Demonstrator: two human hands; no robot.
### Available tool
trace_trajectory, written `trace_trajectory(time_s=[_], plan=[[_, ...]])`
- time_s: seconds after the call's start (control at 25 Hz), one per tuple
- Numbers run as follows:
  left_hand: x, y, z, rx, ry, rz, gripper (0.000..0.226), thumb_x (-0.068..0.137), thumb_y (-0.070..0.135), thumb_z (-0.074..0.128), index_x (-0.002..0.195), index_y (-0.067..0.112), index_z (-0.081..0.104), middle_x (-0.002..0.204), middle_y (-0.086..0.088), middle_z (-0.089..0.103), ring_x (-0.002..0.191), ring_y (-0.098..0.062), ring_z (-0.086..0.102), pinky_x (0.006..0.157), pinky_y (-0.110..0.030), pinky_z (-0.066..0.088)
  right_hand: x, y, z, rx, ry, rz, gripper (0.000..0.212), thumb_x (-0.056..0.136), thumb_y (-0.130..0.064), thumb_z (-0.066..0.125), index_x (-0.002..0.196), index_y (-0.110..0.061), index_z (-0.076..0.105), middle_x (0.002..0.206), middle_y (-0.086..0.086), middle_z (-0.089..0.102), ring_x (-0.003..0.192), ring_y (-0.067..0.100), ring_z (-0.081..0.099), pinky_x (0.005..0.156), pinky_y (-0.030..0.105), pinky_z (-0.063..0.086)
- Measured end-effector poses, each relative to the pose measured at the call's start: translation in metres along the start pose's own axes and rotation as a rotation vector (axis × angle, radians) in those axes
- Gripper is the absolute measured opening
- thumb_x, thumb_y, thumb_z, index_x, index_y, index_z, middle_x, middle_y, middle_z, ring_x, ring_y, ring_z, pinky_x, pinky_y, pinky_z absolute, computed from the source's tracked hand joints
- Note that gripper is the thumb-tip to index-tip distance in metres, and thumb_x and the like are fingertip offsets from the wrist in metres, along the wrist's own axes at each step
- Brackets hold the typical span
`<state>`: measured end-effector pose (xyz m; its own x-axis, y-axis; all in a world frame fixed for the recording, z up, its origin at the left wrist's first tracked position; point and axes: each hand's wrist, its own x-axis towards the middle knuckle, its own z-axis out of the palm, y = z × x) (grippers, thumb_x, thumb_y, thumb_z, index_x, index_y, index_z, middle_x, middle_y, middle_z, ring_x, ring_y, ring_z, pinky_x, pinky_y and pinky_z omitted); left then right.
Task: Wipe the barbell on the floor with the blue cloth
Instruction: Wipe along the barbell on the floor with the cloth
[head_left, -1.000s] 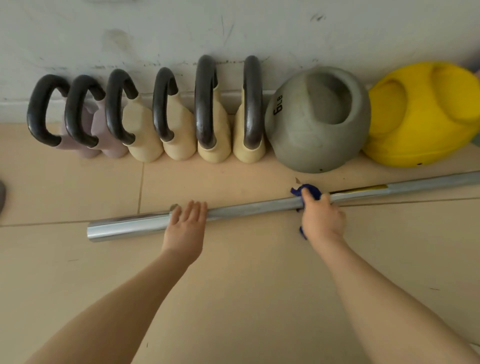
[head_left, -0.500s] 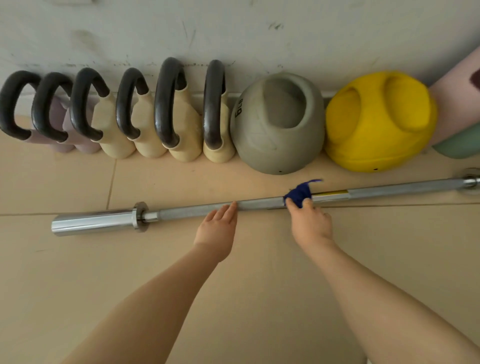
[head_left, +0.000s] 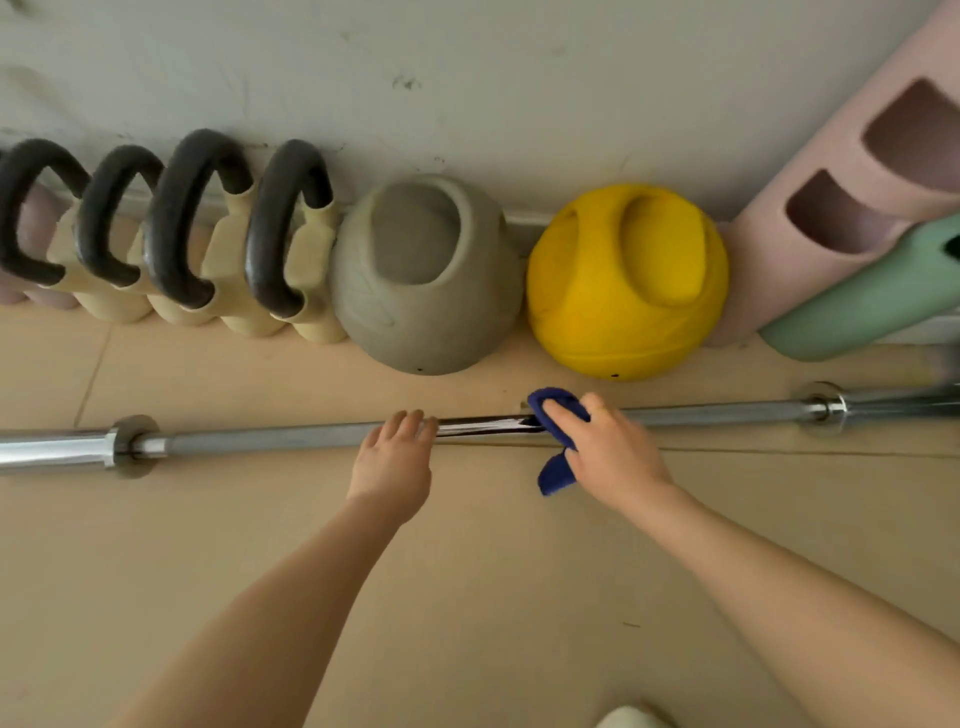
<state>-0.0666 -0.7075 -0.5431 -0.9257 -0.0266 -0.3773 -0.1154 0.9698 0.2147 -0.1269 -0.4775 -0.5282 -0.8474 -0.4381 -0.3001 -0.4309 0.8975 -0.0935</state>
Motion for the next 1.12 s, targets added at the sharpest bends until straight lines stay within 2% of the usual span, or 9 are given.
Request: trace_trajectory(time_s=[0.08, 0.24, 0.36, 0.48, 0.64, 0.84, 0.96, 1.0, 1.12], plan=[[0.019, 0.045, 0.008, -0.022, -0.014, 0.091, 0.055, 0.089, 0.005, 0.038, 0.141, 0.019, 0.029, 0.151, -0.001, 0.028, 0.138, -0.019, 0.024, 0.112, -0.035, 0.023, -0.006, 0.036, 0.004, 0.065, 0.027, 0.190, 0.050, 0.089, -0.025, 0.051, 0.136, -0.030, 0.036, 0.121, 0.010, 0.046, 0.101, 0.029, 0.055, 0.073, 0.035, 0.046], [0.057, 0.117, 0.024, 0.021, -0.063, 0.125, 0.055, 0.091, 0.005, 0.042, 0.142, 0.016, 0.025, 0.149, -0.004, 0.034, 0.135, -0.023, 0.033, 0.110, -0.035, 0.027, 0.004, 0.051, 0.021, 0.110, -0.026, 0.292, 0.039, 0.091, -0.020, 0.050, 0.129, -0.028, 0.044, 0.123, 0.013, 0.047, 0.104, 0.032, 0.053, 0.078, 0.038, 0.045], [0.072, 0.140, 0.027, 0.134, -0.062, 0.059, 0.033, 0.092, 0.014, 0.046, 0.125, 0.014, 0.044, 0.126, -0.007, 0.055, 0.117, -0.026, 0.050, 0.096, -0.034, 0.038, 0.011, 0.020, 0.024, 0.166, -0.020, 0.194, 0.034, 0.089, -0.018, 0.051, 0.123, -0.024, 0.048, 0.123, 0.014, 0.046, 0.098, 0.033, 0.055, 0.073, 0.037, 0.045], [0.079, 0.145, 0.026, 0.233, -0.054, 0.025, 0.025, 0.091, 0.016, 0.049, 0.116, 0.015, 0.051, 0.112, -0.006, 0.058, 0.105, -0.026, 0.053, 0.088, -0.033, 0.040, 0.013, 0.054, 0.019, 0.057, -0.003, 0.062, 0.029, 0.086, -0.021, 0.054, 0.115, -0.024, 0.054, 0.112, 0.012, 0.052, 0.090, 0.032, 0.057, 0.065, 0.032, 0.036], [0.076, 0.148, 0.029, 0.268, -0.073, 0.030, 0.025, 0.088, 0.012, 0.053, 0.113, 0.014, 0.054, 0.109, -0.006, 0.057, 0.101, -0.026, 0.053, 0.084, -0.032, 0.040, 0.013, 0.117, 0.014, -0.035, 0.039, 0.404, 0.021, 0.088, -0.017, 0.048, 0.104, -0.021, 0.061, 0.102, 0.010, 0.054, 0.083, 0.030, 0.058, 0.061, 0.032, 0.033], [0.078, 0.146, 0.028, 0.273, -0.067, 0.038, 0.021, 0.091, 0.019, 0.050, 0.112, 0.016, 0.056, 0.109, -0.005, 0.058, 0.102, -0.025, 0.054, 0.083, -0.032, 0.041, 0.009, 0.037, 0.023, 0.201, -0.064, 0.086, 0.025, 0.087, -0.021, 0.055, 0.111, -0.021, 0.057, 0.118, 0.013, 0.049, 0.086, 0.032, 0.059, 0.060, 0.030, 0.034], [0.077, 0.145, 0.029, 0.281, -0.071, 0.053, 0.022, 0.091, 0.019, 0.052, 0.113, 0.017, 0.056, 0.109, -0.005, 0.058, 0.101, -0.025, 0.054, 0.082, -0.032, 0.041, 0.010, 0.066, 0.020, 0.088, -0.044, -0.088, 0.038, 0.083, -0.024, 0.060, 0.120, -0.027, 0.052, 0.112, 0.012, 0.052, 0.087, 0.031, 0.058, 0.063, 0.031, 0.034], [0.078, 0.144, 0.029, 0.290, -0.072, 0.057, 0.022, 0.090, 0.018, 0.054, 0.112, 0.016, 0.056, 0.108, -0.005, 0.058, 0.100, -0.025, 0.054, 0.080, -0.031, 0.041, 0.013, 0.085, 0.020, 0.022, -0.034, -0.021, 0.035, 0.083, -0.021, 0.058, 0.118, -0.026, 0.055, 0.107, 0.011, 0.054, 0.086, 0.031, 0.058, 0.063, 0.031, 0.033], [0.083, 0.142, 0.027, 0.288, -0.107, 0.062, 0.022, 0.090, 0.019, 0.055, 0.111, 0.015, 0.056, 0.108, -0.006, 0.057, 0.101, -0.026, 0.053, 0.079, -0.032, 0.040, 0.011, 0.114, 0.020, -0.047, 0.087, 0.367, 0.024, 0.088, -0.014, 0.047, 0.106, -0.019, 0.062, 0.103, 0.011, 0.056, 0.084, 0.031, 0.058, 0.063, 0.033, 0.035]])
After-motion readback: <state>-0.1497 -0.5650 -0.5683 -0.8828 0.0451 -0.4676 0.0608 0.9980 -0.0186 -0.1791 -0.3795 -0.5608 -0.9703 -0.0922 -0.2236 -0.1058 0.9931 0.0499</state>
